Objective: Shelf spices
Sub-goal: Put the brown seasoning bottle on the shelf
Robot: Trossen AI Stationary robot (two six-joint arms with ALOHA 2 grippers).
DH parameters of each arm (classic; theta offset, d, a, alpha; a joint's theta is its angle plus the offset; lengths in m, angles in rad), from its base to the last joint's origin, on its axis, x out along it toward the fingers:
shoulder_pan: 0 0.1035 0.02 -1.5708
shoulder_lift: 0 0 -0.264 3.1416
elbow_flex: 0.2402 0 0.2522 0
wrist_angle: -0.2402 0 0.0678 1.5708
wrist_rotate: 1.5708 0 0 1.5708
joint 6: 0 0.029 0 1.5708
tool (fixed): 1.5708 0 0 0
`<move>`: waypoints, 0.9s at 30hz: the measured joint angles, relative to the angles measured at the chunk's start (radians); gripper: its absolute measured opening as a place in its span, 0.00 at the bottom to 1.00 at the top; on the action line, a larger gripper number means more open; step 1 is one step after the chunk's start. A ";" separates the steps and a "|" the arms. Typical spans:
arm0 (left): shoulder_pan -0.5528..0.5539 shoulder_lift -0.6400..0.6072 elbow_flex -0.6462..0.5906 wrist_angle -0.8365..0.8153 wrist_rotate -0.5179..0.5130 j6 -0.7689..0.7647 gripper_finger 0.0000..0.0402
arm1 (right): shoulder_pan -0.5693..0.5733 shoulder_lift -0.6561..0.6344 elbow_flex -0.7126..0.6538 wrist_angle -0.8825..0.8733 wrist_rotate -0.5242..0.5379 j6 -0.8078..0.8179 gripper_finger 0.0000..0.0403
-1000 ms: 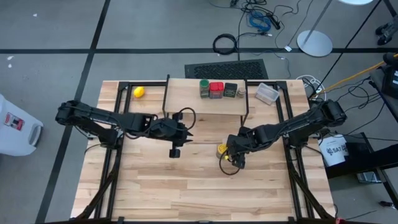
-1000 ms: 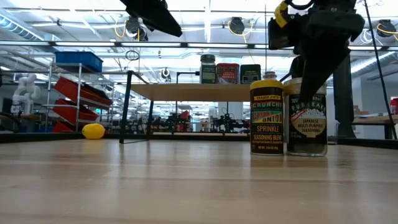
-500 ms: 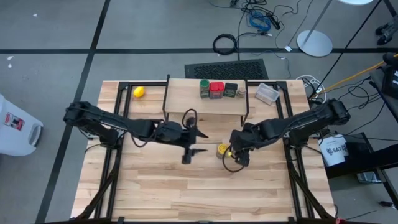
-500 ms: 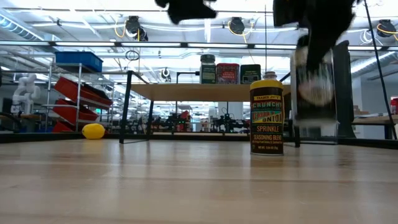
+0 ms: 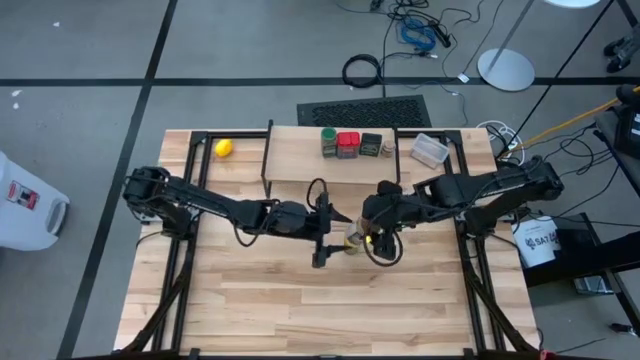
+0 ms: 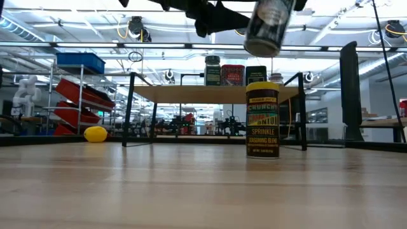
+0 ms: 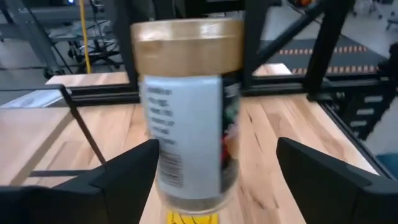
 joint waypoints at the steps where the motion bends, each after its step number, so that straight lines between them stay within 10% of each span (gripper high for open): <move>1: 0.004 0.001 0.000 0.007 0.000 -0.007 0.84 | -0.005 0.000 0.002 0.005 0.000 -0.010 0.66; 27: 0.073 0.007 0.001 0.010 0.024 0.016 0.70 | -0.063 0.044 0.003 0.120 -0.005 -0.166 0.67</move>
